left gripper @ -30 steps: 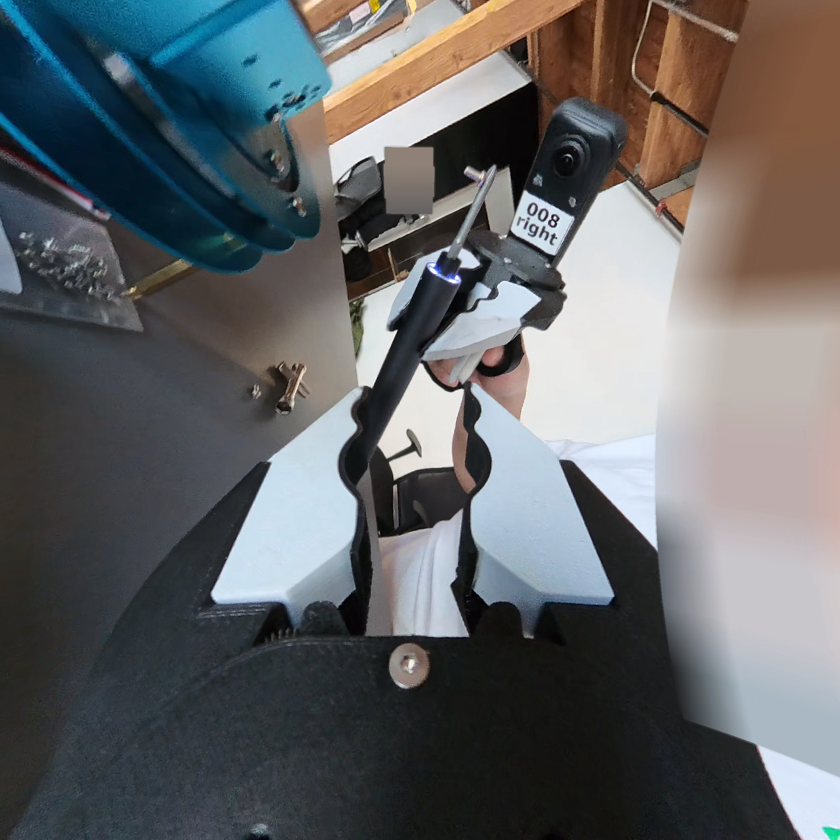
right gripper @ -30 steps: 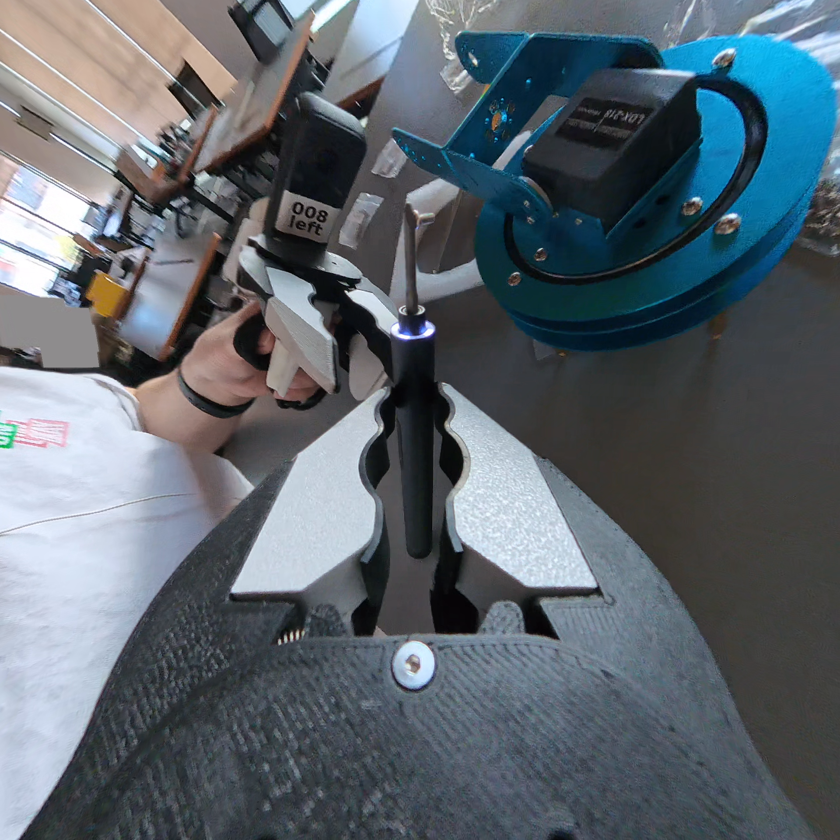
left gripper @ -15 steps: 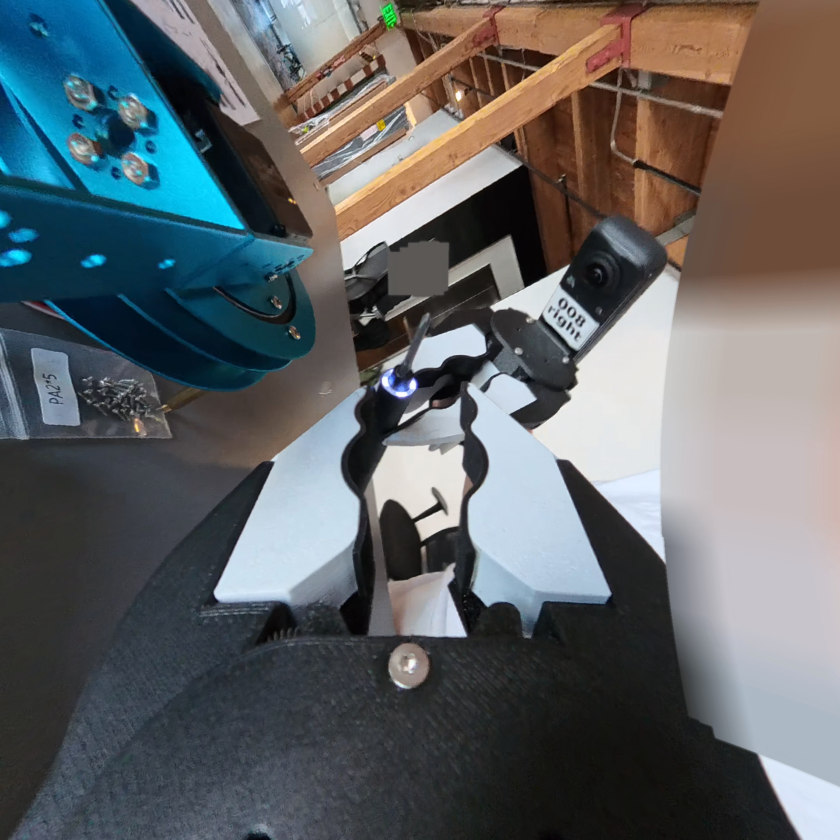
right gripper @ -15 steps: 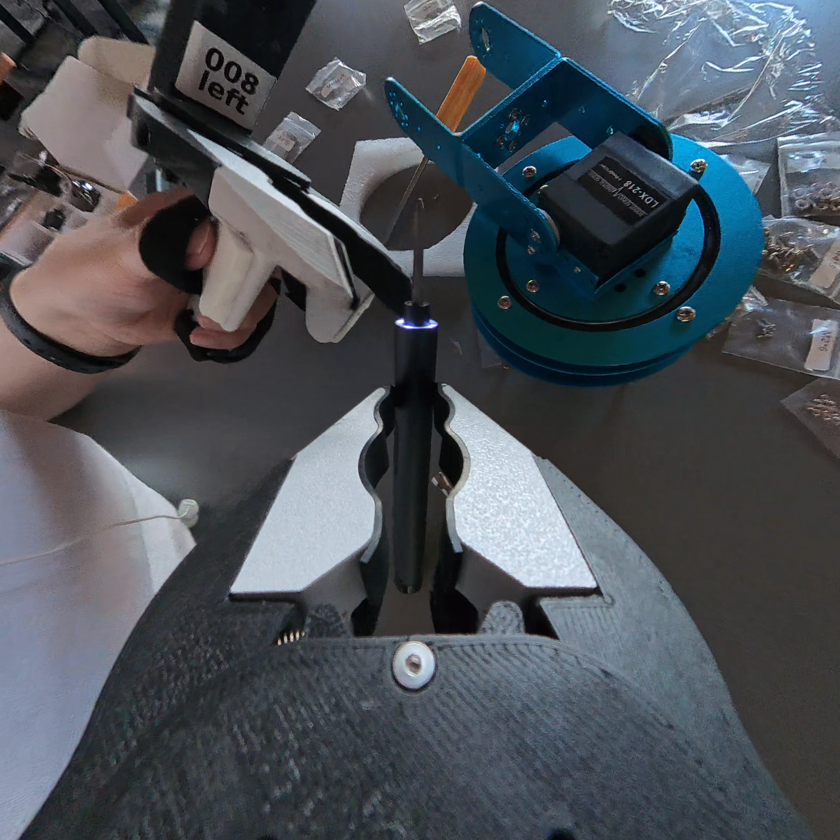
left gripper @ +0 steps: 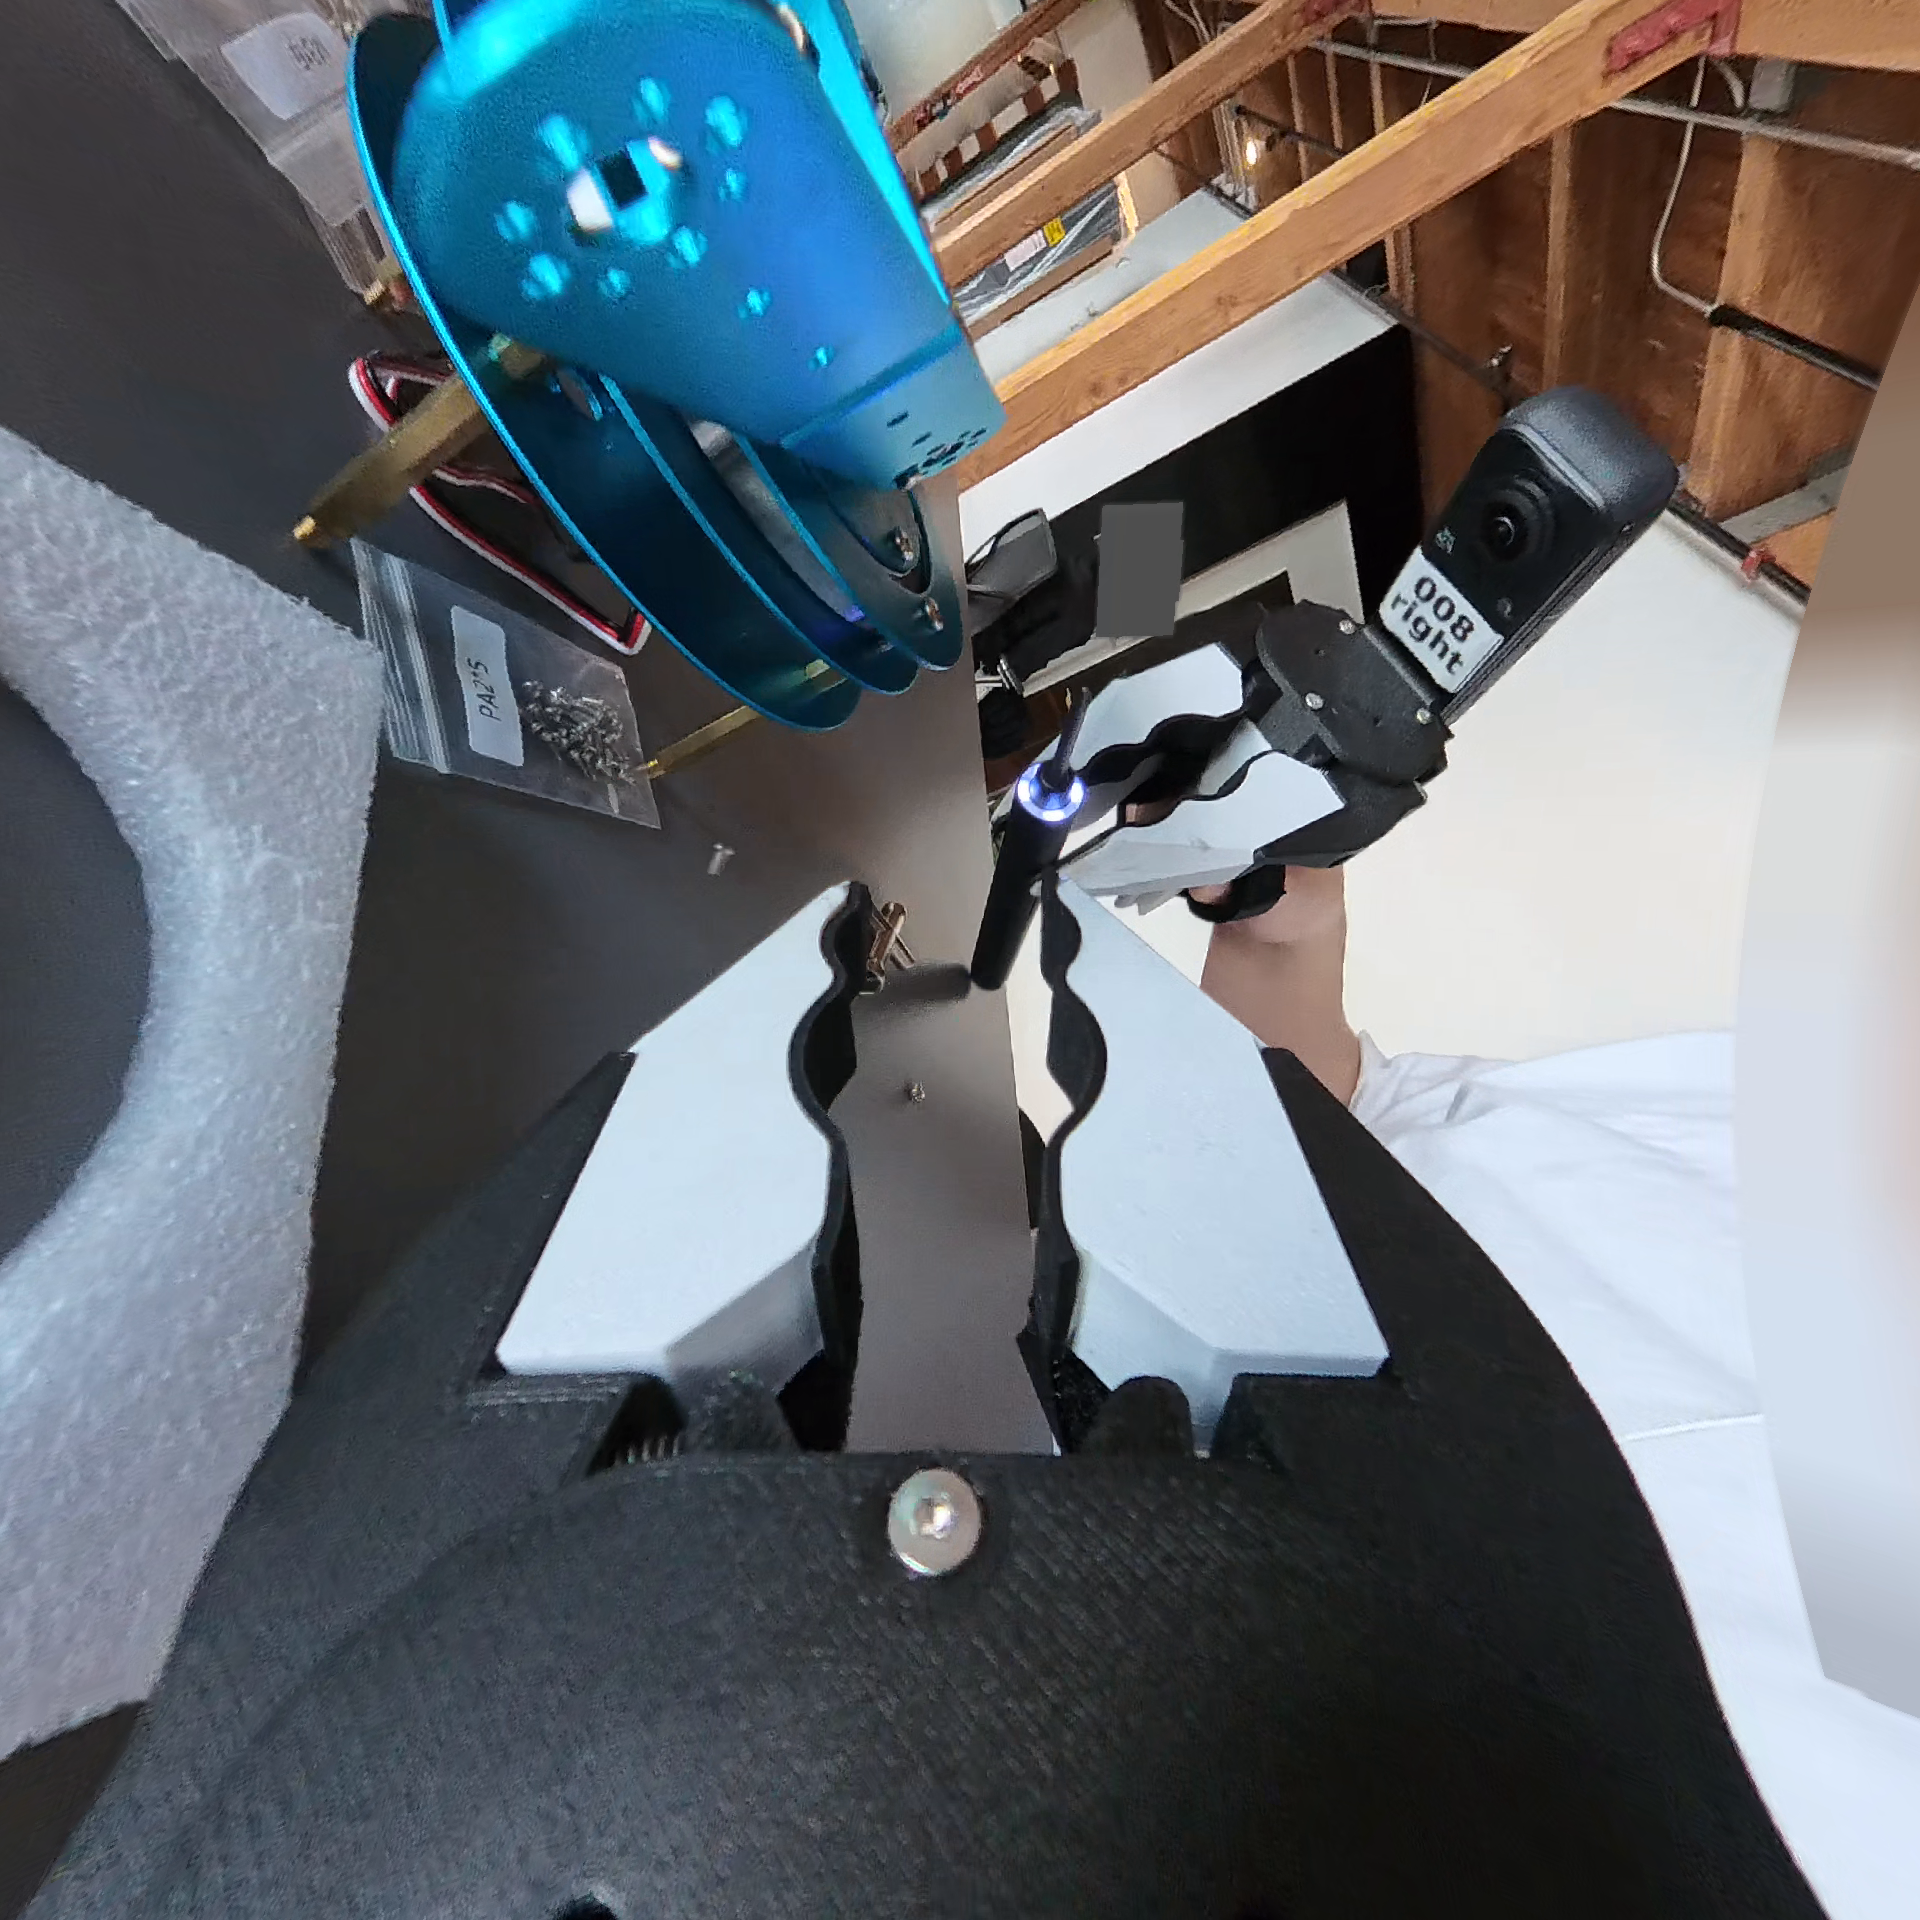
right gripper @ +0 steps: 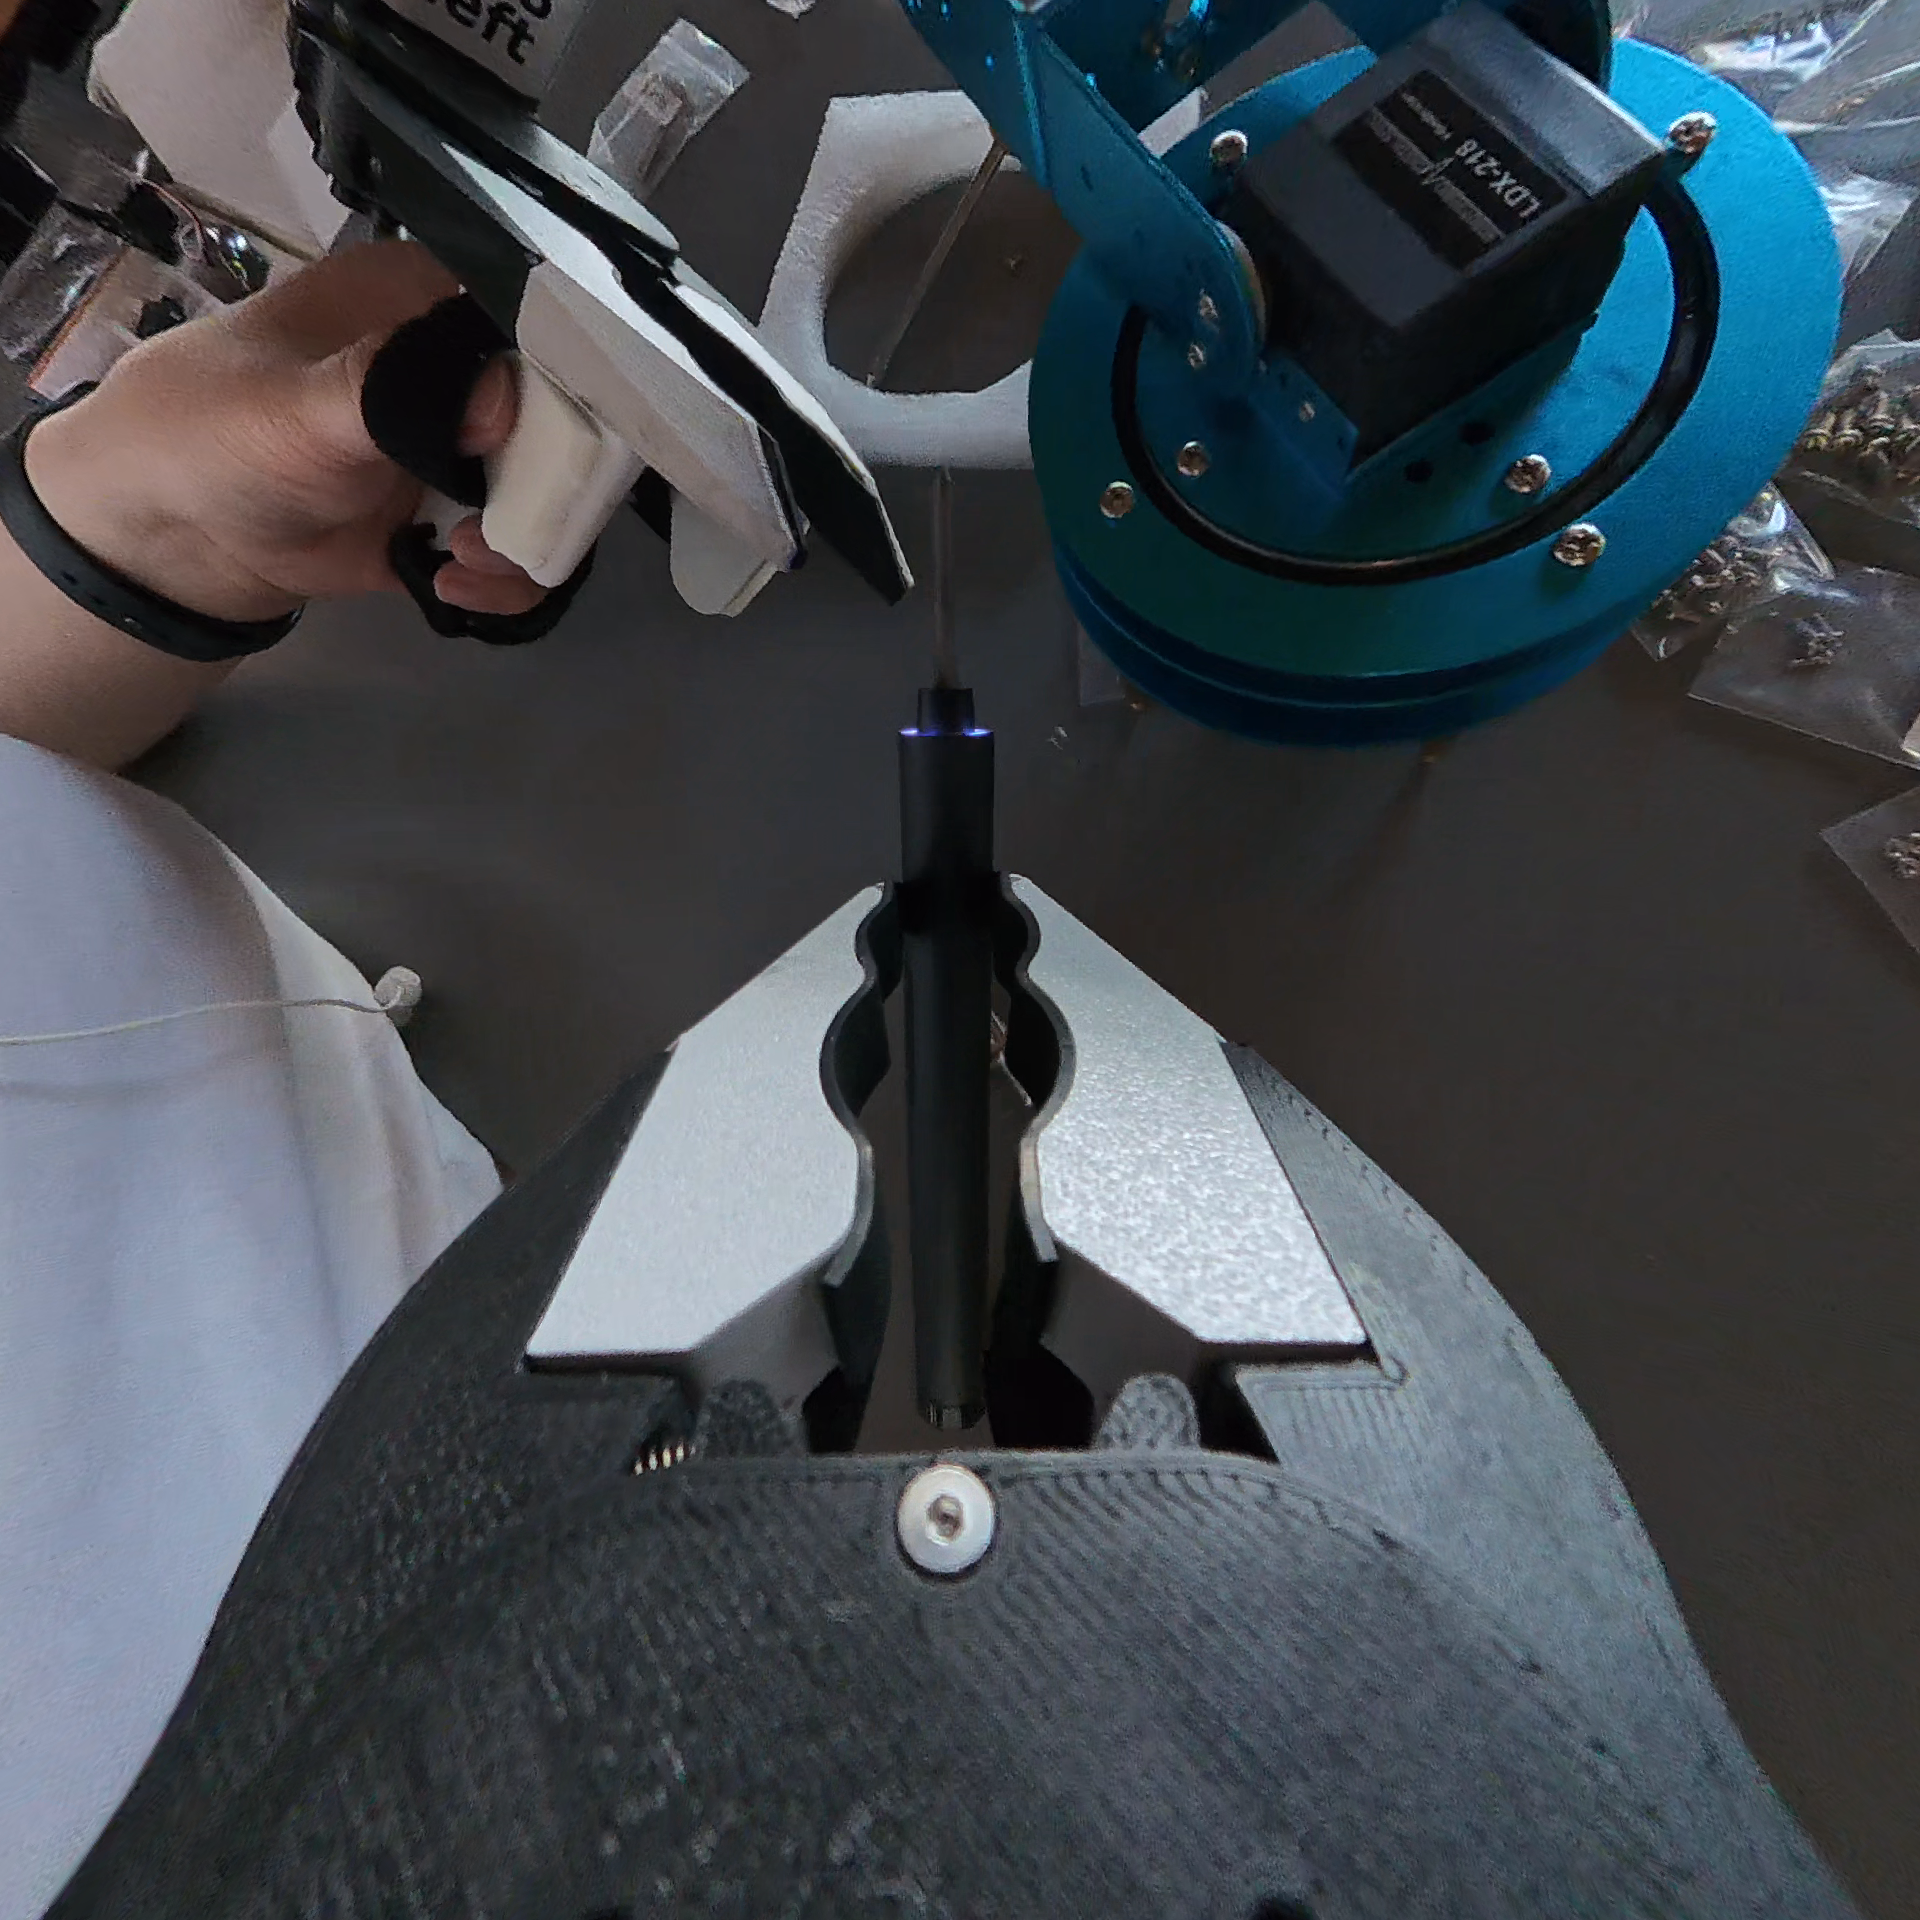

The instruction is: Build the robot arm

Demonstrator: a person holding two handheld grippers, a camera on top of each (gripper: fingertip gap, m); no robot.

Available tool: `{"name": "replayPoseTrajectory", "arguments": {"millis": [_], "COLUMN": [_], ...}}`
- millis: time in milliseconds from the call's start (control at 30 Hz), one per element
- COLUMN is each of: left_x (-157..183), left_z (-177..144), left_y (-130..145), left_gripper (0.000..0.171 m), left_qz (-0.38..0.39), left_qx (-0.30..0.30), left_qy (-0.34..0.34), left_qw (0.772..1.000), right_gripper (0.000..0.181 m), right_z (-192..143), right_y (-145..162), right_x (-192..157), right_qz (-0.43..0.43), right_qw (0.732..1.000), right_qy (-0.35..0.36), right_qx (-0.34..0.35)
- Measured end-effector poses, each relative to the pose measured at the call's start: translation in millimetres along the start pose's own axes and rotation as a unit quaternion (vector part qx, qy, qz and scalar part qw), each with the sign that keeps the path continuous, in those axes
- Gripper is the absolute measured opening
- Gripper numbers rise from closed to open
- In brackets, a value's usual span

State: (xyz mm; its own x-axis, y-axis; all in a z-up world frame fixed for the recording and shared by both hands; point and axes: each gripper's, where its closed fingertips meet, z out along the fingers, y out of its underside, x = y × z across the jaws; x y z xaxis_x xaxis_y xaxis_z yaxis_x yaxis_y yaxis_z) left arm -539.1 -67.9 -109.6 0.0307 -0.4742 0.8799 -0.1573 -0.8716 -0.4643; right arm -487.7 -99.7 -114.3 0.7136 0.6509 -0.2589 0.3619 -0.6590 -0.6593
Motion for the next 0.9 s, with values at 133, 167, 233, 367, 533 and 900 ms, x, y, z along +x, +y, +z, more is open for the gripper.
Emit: {"name": "replayPoseTrajectory", "arguments": {"millis": [133, 167, 233, 367, 533, 900], "left_x": [-15.9, -20.3, -27.4, -34.3, -38.7, 15.5], "left_z": [2.3, 1.0, -5.3, -29.1, -48.1, 16.6], "left_y": [15.8, 20.9, 28.5, 31.7, 23.4, 85.6], "left_gripper": [0.031, 0.03, 0.028, 0.022, 0.028, 0.026], "left_qz": [0.05, 0.062, 0.081, 0.12, 0.177, 0.28], "left_qx": [-0.042, -0.056, -0.076, -0.06, -0.039, -0.125], "left_qy": [-0.07, -0.088, -0.121, -0.168, -0.224, -0.139], "left_qw": [0.995, 0.993, 0.986, 0.977, 0.957, 0.942], "right_gripper": [0.016, 0.017, 0.017, 0.017, 0.017, 0.017], "right_z": [-6.6, -8.1, -10.3, -13.8, -16.3, -21.8], "right_y": [4.0, 4.3, 4.1, 10.5, 23.7, 47.8], "right_x": [8.5, 10.3, 11.0, 17.4, 37.7, 51.6], "right_qz": [-0.023, -0.025, -0.038, -0.081, -0.197, -0.197], "right_qw": [1.0, 1.0, 0.999, 0.996, 0.976, 0.977], "right_qy": [0.001, 0.0, -0.008, -0.004, 0.022, -0.022], "right_qx": [-0.008, -0.009, -0.006, -0.033, -0.092, -0.078]}}
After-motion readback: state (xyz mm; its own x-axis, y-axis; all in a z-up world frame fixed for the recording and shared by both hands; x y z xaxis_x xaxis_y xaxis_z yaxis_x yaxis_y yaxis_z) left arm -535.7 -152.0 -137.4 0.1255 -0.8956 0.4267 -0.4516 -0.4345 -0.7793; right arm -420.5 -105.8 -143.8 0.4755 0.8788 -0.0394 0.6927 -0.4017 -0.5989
